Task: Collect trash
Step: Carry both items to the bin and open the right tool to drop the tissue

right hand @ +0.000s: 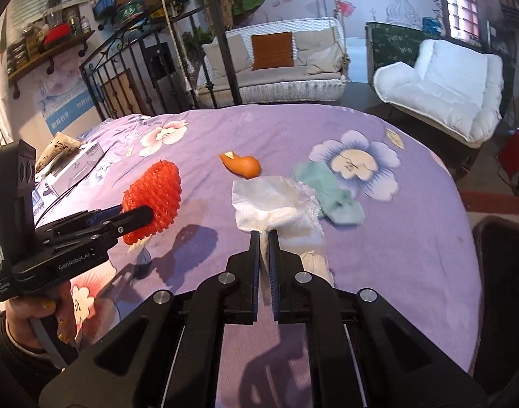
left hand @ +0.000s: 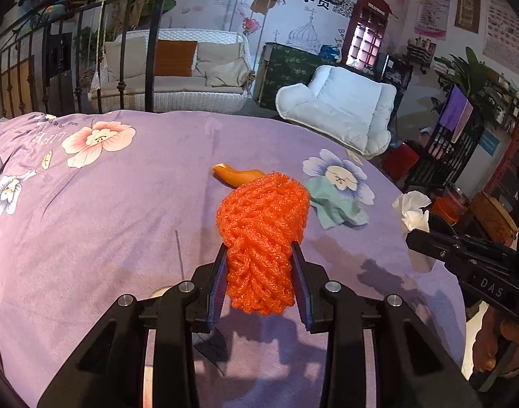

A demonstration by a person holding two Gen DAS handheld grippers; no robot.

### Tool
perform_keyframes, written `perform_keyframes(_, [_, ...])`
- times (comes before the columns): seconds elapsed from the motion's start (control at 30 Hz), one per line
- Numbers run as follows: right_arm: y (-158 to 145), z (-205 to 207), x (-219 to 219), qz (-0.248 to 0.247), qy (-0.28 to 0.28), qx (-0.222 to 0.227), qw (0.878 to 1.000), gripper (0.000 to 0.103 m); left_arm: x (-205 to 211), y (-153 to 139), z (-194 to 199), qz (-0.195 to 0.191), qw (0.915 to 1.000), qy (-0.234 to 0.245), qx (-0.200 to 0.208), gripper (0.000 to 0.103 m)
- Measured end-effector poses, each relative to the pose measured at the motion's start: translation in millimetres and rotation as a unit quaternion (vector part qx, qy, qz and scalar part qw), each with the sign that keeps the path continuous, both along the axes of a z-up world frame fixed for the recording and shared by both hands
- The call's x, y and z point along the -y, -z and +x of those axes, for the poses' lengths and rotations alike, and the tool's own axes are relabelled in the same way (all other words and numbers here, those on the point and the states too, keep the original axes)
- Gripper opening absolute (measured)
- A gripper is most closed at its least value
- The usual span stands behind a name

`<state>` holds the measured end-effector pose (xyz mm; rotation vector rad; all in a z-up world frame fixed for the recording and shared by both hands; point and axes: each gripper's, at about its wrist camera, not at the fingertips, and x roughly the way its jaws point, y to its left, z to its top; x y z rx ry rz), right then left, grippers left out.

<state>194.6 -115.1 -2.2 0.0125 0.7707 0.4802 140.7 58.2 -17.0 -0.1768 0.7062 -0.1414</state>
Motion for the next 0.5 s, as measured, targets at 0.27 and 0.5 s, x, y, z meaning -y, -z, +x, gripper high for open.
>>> perform_keyframes(0.27, [5,-45,65,0.025,0.074,0.008,0.997,0.007,53,-3,-17,-0.013,0.9984,0.054,0.008,0.035])
perform_keyframes(0.5, [10,-66,136,0.034,0.165,0.016,0.986,0.007,103,-2,-19,-0.012,0.9936,0.112,0.009,0.035])
